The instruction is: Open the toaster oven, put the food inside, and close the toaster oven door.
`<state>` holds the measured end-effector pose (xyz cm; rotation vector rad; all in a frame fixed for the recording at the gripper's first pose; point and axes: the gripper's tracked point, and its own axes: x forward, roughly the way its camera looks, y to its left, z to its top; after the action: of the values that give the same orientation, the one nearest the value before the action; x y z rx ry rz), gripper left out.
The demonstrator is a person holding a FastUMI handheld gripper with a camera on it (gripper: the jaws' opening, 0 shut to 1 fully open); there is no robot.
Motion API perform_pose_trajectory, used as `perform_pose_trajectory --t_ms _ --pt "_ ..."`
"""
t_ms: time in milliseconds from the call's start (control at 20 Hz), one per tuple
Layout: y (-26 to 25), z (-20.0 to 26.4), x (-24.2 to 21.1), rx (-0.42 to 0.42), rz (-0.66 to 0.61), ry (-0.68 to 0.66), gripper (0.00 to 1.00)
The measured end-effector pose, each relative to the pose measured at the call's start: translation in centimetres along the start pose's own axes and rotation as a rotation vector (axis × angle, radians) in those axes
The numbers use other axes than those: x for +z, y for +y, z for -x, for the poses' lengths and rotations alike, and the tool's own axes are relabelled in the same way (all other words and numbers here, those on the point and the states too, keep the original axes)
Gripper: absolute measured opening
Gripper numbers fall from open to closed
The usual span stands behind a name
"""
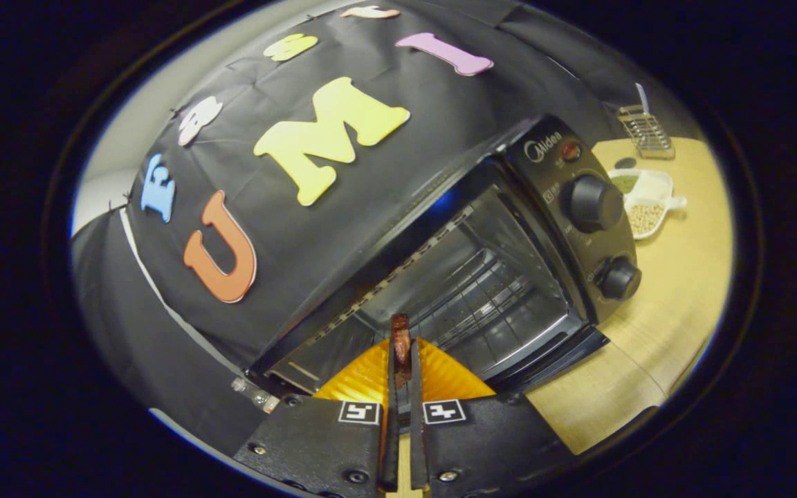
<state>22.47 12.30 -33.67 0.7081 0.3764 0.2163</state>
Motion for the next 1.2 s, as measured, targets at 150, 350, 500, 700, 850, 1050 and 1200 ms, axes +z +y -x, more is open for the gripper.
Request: perform_pose_trajectory --t_ms 150,350,500,700,850,1050,1200 --pt "-1.1 -0.6 0.6 -0.027 0.014 -0.021 0.12" --pt "-3.6 -0.8 1.0 -0.133 0.108 -0.035 0.29" --pt "-4.2 -0.4 1.4 -0.179 0.181 -0.047 0.38" --pt "-2.1 1.6 2.3 -0.152 0.366 -0.101 0.49" --pt "-1.0 4.7 1.5 -0.166 0.481 -0.111 0.94" --pt "1.1 9.3 0.1 -0.118 0.517 -0.086 0.99" --pt "0.2 12.7 -0.6 -0.187 0.577 -0.082 0.99"
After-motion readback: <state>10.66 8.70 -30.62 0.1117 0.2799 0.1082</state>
